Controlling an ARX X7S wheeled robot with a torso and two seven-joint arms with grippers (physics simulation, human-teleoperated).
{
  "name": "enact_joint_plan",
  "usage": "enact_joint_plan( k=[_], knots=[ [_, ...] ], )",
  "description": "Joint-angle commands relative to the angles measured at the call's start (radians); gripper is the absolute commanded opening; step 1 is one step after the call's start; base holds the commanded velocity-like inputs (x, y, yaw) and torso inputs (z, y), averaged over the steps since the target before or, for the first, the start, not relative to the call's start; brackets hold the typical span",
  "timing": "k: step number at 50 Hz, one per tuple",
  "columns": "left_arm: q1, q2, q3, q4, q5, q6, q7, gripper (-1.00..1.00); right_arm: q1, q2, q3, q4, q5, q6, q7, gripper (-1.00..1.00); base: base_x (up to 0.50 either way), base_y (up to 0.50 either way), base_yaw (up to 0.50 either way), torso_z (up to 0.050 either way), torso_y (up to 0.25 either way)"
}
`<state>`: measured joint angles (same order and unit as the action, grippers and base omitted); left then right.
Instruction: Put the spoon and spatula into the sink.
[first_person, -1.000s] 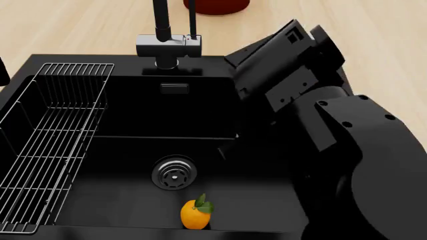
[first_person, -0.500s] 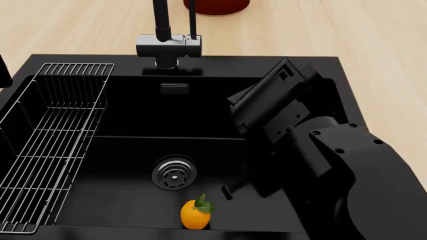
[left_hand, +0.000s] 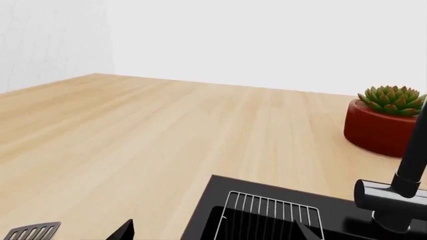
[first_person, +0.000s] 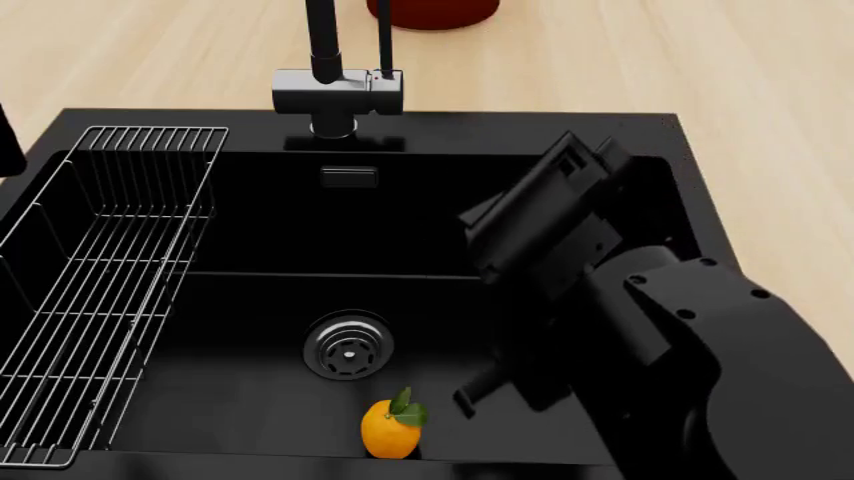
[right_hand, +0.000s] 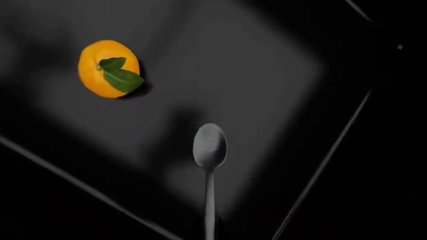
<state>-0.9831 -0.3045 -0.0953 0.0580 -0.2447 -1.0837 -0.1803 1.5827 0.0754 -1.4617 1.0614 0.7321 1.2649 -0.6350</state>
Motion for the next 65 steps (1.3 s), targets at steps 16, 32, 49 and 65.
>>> enact_joint_plan(
  k=[16, 32, 49, 65],
  knots=[
    [0.006, -0.004, -0.006, 0.0, -0.009, 0.006, -0.006, 1.0, 0.015, -0.023, -0.04, 0.046, -0.044, -0.049, -0.032, 1.0, 0.0, 0.0, 0.0, 0.0, 0.0],
    [-0.006, -0.002, 0.0, -0.003, -0.014, 0.003, -0.009, 1.0, 0.195, 0.072, 0.128, -0.099, 0.038, -0.003, 0.111, 1.0, 0.0, 0.0, 0.0, 0.0, 0.0],
    [-0.004, -0.007, 0.002, -0.003, -0.017, 0.004, -0.012, 1.0, -0.02, 0.458, 0.733, -0.939, 0.342, 0.169, 0.945, 1.0, 0.0, 0.0, 0.0, 0.0, 0.0],
    [-0.018, -0.015, 0.017, -0.003, -0.017, -0.001, -0.014, 1.0, -0.402, 0.593, 1.179, -1.393, 0.574, 0.03, 1.394, 1.0, 0.0, 0.0, 0.0, 0.0, 0.0]
  ],
)
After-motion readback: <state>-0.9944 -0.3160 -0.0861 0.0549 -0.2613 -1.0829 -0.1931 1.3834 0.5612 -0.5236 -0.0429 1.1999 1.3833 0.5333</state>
